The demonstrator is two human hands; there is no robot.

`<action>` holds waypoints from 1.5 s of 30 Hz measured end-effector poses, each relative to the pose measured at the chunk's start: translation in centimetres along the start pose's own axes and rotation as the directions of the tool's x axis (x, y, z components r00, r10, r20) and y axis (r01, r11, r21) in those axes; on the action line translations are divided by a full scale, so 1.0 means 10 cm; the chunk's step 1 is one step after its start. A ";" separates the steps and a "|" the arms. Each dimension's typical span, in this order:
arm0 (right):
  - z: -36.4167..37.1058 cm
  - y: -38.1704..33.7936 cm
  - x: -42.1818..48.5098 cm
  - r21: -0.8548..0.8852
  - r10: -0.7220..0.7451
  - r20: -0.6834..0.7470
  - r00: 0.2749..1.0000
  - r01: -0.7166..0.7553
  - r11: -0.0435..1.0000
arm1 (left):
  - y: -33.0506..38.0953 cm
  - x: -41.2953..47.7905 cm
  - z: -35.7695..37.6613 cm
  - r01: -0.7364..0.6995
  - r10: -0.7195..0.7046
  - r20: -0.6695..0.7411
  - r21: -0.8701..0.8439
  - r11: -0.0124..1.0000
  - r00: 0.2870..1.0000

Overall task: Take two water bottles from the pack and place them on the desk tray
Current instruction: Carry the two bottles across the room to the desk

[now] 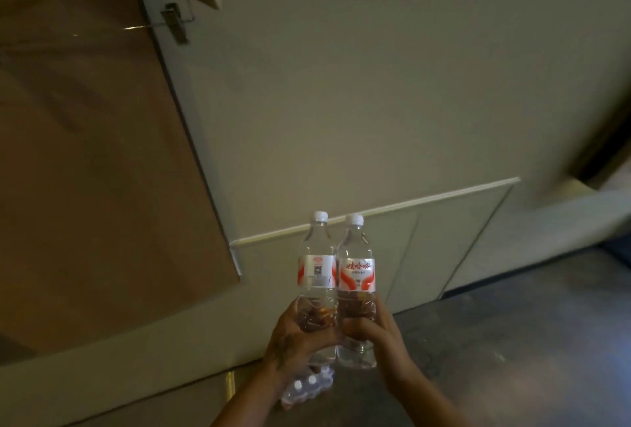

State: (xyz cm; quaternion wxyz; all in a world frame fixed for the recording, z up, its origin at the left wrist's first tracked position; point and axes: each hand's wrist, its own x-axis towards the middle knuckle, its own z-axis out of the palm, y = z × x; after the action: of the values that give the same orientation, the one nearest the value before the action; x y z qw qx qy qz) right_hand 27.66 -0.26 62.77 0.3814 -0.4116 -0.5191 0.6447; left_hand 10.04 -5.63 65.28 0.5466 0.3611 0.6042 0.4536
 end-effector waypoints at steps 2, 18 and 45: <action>-0.08 -0.01 -0.15 0.011 -0.014 -0.097 0.995 0.015 1.000 | 0.03 0.04 0.10 -0.027 0.024 0.092 0.034 0.999 0.995; -1.15 0.00 -2.61 0.058 -0.056 -0.866 0.496 0.210 0.976 | -0.20 -0.55 2.30 -0.214 0.005 0.883 0.108 0.971 0.469; -2.53 0.41 -5.19 0.126 0.072 -0.969 0.235 0.222 0.967 | -0.69 -1.96 4.46 -0.259 -0.150 0.924 0.250 0.933 0.351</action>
State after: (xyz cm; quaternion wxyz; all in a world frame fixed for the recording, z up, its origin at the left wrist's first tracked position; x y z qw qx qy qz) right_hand 70.04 -39.63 62.68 0.6964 -0.6467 -0.1112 0.2905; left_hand 57.24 -19.28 65.69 0.7014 0.6665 0.2431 0.0686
